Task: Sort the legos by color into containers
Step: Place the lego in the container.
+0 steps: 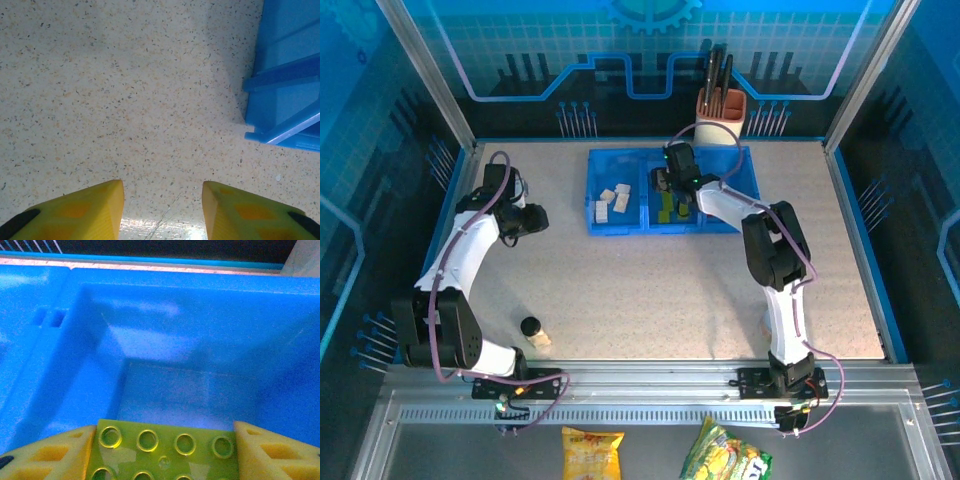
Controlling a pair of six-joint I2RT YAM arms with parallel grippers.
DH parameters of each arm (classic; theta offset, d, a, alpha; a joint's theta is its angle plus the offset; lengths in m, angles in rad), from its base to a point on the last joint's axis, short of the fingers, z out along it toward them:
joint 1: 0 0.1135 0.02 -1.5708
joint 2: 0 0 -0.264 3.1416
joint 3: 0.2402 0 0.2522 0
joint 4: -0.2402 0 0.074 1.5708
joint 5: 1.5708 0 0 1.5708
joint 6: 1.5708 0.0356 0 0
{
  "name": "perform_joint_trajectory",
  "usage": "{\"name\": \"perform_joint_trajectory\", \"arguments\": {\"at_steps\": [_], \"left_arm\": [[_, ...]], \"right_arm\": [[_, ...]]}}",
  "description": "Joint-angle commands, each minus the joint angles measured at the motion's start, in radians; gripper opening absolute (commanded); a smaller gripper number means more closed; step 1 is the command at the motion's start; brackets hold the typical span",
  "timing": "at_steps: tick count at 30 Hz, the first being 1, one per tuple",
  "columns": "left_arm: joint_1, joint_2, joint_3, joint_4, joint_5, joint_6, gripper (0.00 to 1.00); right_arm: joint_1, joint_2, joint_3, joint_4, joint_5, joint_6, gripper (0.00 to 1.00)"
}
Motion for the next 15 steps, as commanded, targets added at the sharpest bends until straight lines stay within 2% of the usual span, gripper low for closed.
{"name": "perform_joint_trajectory", "arguments": {"at_steps": [1,8,15], "left_arm": [[0.009,-0.026,-0.014,0.007,0.023,0.020,0.46],[0.009,-0.029,-0.016,0.006,0.015,0.021,0.46],[0.009,-0.028,-0.015,0.006,0.013,0.022,0.46]], "right_arm": [[-0.008,0.048,0.024,0.121,0.049,0.007,0.51],[-0.005,0.110,0.016,0.228,0.079,-0.014,0.51],[0.004,0.113,0.021,0.231,0.109,-0.028,0.54]]}}
